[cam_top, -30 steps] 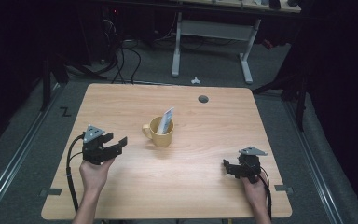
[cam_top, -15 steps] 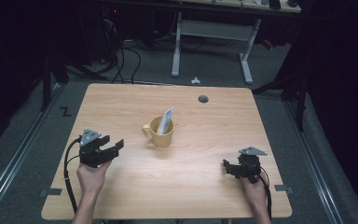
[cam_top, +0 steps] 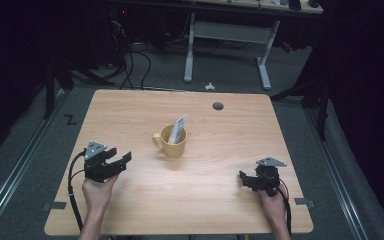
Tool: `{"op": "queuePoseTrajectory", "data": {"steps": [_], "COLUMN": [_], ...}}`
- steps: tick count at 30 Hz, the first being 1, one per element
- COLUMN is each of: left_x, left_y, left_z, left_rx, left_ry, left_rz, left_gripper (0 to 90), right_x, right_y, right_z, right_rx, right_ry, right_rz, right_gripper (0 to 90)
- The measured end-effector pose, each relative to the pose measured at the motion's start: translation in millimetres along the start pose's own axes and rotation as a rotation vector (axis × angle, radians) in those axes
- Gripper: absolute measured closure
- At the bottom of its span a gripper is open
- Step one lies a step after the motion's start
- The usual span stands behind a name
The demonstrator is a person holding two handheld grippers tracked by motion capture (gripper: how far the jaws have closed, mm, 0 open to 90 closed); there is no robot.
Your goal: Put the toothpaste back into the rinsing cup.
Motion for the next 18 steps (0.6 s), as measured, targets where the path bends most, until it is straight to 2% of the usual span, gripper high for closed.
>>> {"op": "queuePoseTrajectory", "data": {"steps": [6,13,18], "left_x": [1.0,8.3,13.4], "left_y": [-0.3,-1.6,-2.9], "left_z": [-1.8,-7.6,-12.7], "left_rx": [0.008,0.026,0.022], "left_ry": [0.000,0.023,0.032], "left_rz": [-0.002,-0.003,-0.008], "left_gripper": [38.4,38.8,39.2], "right_x": [0.1,0.0,0.0], "right_y": [0.0,0.0,0.0], "right_z": [0.0,0.0,0.1], "right_rx": [-0.001,0.000,-0.001], "right_ry": [0.000,0.000,-0.001], "right_rz": [0.001,0.000,0.001], "right_gripper": [15.4,15.3,15.3]}}
Point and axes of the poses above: each handheld gripper's, and its own axes: x roughly forward along the jaws, z roughly out of its top, y roughly to its left, the point moved 7 cm from there along x, roughly forward along the jaws, and after that the axes turned 8 degrees about x, right-handed, at the moved point
